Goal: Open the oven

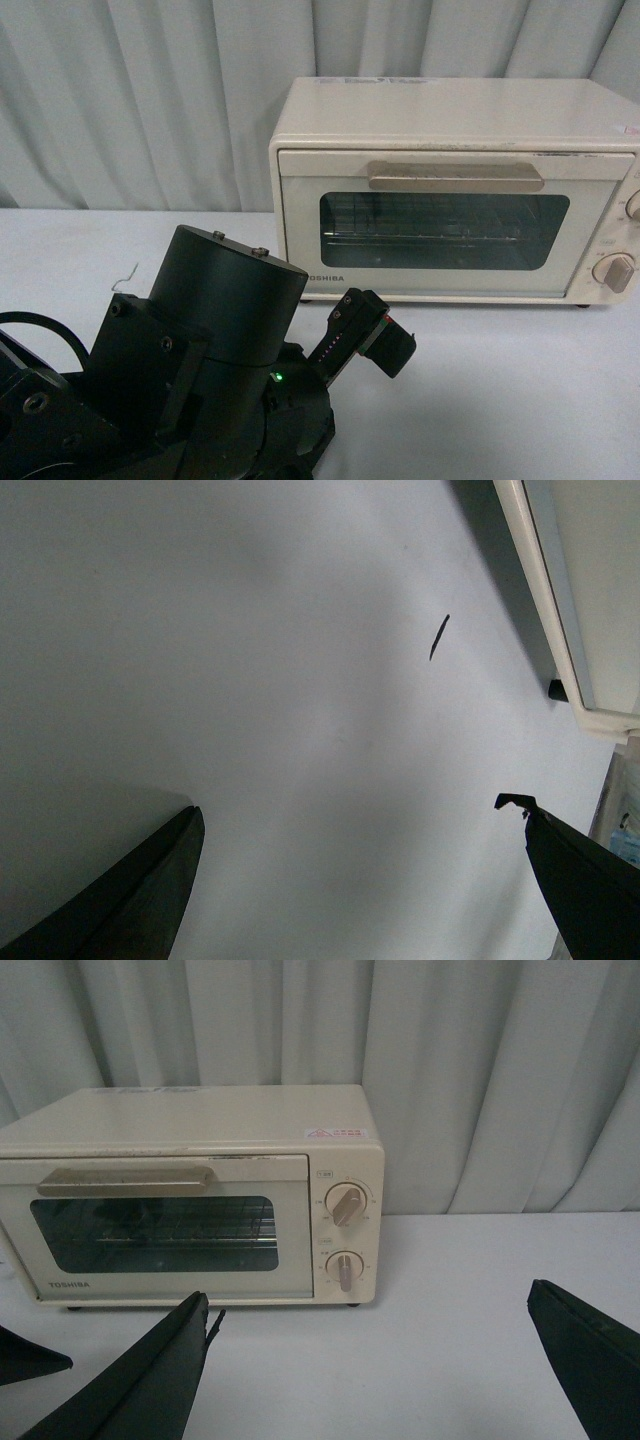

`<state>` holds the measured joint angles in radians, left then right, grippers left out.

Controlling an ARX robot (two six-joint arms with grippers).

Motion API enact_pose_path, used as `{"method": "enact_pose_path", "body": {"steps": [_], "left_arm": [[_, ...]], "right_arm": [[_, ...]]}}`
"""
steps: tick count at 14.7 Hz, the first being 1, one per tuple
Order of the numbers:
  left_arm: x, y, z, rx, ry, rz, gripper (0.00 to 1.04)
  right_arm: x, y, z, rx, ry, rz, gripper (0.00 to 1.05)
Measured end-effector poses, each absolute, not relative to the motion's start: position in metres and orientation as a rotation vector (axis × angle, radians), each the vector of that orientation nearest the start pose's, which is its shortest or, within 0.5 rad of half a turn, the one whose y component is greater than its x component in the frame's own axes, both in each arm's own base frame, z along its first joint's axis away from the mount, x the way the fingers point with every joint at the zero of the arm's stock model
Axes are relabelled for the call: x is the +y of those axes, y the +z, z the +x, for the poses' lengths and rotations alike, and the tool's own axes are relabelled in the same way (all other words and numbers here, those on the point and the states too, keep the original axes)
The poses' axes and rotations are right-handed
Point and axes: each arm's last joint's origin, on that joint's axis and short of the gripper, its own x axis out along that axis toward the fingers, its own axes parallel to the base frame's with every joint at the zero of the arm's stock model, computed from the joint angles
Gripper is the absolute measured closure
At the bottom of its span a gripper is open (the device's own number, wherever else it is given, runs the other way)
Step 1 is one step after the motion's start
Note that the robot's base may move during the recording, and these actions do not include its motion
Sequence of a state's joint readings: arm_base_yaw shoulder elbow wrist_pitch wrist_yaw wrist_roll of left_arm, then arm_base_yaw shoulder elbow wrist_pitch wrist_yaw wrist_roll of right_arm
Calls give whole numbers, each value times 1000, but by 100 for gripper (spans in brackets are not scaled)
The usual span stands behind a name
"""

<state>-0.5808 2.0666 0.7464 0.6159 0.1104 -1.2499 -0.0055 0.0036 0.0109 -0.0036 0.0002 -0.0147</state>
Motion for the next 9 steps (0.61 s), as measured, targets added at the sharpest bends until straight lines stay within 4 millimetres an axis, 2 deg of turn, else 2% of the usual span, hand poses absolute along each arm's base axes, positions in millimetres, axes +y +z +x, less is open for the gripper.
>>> {"method": "enact_pose_path", "body": {"steps": [9], "left_arm": [[-189,50,280,994,-128,-976,7]], "right_arm": [[-1,167,97,-4,-5,-15,6]]}}
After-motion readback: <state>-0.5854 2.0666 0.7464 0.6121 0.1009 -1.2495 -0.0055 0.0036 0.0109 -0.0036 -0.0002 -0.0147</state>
